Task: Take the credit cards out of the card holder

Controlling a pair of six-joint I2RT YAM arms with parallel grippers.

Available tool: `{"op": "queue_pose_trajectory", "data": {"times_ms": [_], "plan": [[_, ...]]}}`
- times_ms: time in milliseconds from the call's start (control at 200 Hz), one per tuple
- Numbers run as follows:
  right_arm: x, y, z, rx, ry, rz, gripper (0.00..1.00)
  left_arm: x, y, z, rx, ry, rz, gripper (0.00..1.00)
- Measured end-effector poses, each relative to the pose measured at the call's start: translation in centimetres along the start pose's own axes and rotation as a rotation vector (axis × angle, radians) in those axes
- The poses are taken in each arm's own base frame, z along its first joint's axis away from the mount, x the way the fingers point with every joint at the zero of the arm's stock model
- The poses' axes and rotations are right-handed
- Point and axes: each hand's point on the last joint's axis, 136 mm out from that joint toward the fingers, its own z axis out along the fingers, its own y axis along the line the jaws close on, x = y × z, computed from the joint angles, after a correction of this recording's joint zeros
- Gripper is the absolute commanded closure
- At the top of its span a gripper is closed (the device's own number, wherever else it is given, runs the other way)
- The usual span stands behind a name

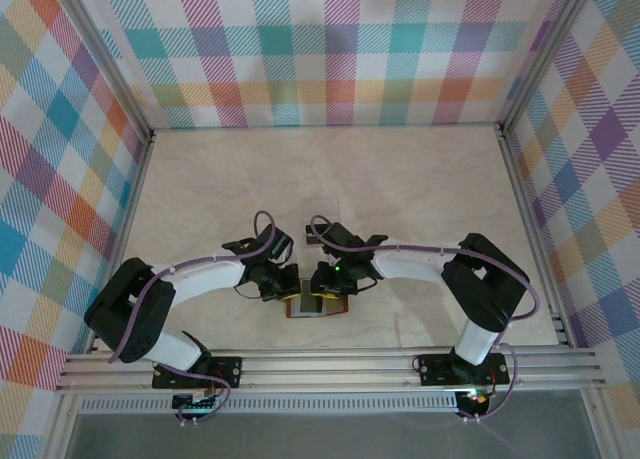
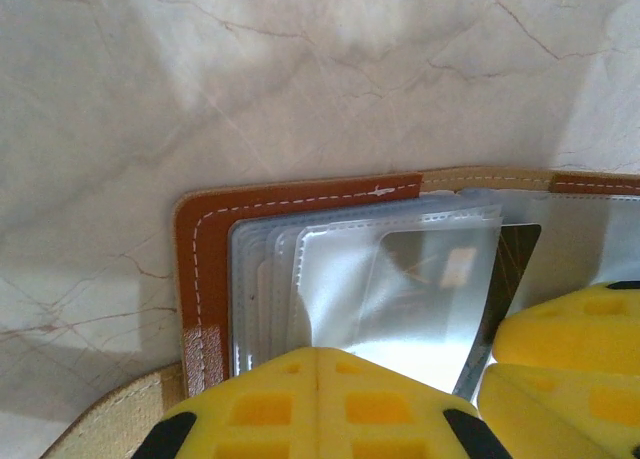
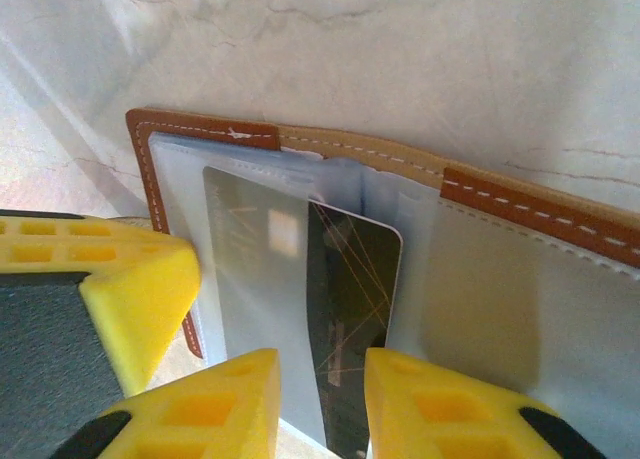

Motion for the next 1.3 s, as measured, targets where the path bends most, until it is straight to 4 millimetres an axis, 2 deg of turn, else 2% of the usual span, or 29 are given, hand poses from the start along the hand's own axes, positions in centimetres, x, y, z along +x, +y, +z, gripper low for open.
{"op": "queue_pose_trajectory", "data": {"times_ms": [200, 605, 955, 1300], "plan": [[-0.3, 0.3, -0.5, -0.024, -0.016, 0.003, 0.7, 0.0, -0.1, -0.1, 0.002, -0.001, 0.001, 0.94], [-0.2, -1.0, -0.4, -0.012, -0.013, 0.034, 0.7, 0.1, -1.1, -0.8, 0.047, 0.001, 0.014, 0.93], [-0.2, -0.7, -0.4, -0.028, -0.008, 0.029, 0.7, 0.5, -0.6, 0.2, 0.02, 0.035, 0.005, 0.94], [-0.1, -0.7, 0.0, -0.039, 0.002, 0.026, 0.71, 0.3, -0.9, 0.5, -0.021, 0.032, 0.034, 0.94]]}}
